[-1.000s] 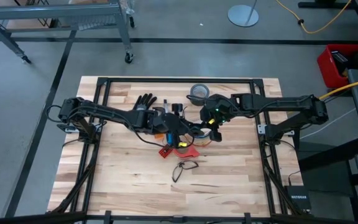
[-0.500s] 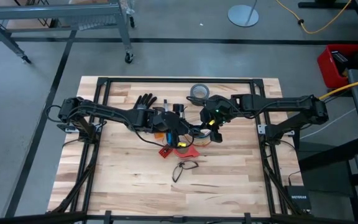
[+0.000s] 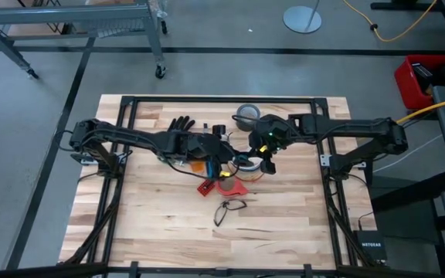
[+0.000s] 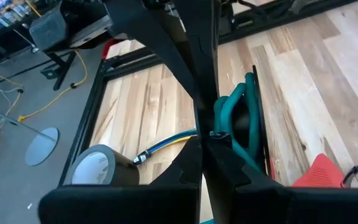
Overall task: Coil cords
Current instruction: Coil the green wire on the spool
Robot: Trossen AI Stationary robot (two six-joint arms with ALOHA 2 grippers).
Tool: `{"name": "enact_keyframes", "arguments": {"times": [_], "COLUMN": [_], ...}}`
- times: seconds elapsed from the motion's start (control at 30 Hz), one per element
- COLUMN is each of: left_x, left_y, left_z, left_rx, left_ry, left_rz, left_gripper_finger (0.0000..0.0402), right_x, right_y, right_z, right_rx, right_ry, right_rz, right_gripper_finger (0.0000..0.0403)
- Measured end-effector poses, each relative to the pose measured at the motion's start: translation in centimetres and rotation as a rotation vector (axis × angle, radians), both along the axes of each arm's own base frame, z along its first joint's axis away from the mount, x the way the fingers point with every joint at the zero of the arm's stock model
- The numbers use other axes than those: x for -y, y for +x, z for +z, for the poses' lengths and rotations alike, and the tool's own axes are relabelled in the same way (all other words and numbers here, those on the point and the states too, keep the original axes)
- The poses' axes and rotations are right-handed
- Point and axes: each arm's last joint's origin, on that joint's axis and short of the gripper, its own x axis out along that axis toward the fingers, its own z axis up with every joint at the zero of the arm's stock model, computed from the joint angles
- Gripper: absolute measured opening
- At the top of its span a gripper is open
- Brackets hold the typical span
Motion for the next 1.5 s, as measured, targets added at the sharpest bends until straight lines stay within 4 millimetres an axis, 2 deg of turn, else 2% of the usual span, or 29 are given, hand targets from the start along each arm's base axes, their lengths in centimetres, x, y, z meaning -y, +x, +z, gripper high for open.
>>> {"name": "enact_keyframes", "arguments": {"times": [0.23, 0.43, 0.77, 0.9, 1.07, 1.27, 1.5], "left_x": [-0.2, -0.2, -0.2, -0.5, -1.5, -2.3, -1.3], "left_y": [-0.8, -1.0, -1.1, -1.9, -4.6, -9.5, -13.6], "left_z": [0.6, 0.4, 0.3, 0.5, 2.5, 4.4, 5.1], "left_rx": [-0.012, -0.041, -0.049, -0.075, -0.081, -0.134, -0.204], "left_ry": [-0.012, -0.014, -0.026, -0.054, -0.145, -0.335, -0.52], "left_rz": [0.02, 0.018, 0.027, 0.085, 0.185, 0.377, 0.582], "left_gripper_finger": [0.0, 0.0001, 0.0001, 0.0, 0.0, 0.0, 0.0], "right_x": [0.2, 0.3, 0.3, 0.3, 0.2, 0.3, 0.2], "right_y": [-0.1, -0.3, -0.6, -1.3, -2.2, -3.3, -4.6], "right_z": [2.6, 3.8, 3.7, 3.3, 3.1, 3.5, 4.4], "right_rx": [0.049, 0.078, 0.044, -0.028, -0.093, -0.112, -0.081], "right_ry": [-0.071, -0.097, -0.098, -0.104, -0.106, -0.13, -0.143], "right_rz": [-0.057, -0.08, -0.081, -0.083, -0.085, -0.104, -0.114], "right_gripper_finger": [0.0028, 0.0039, 0.0039, 0.0039, 0.004, 0.004, 0.004]}}
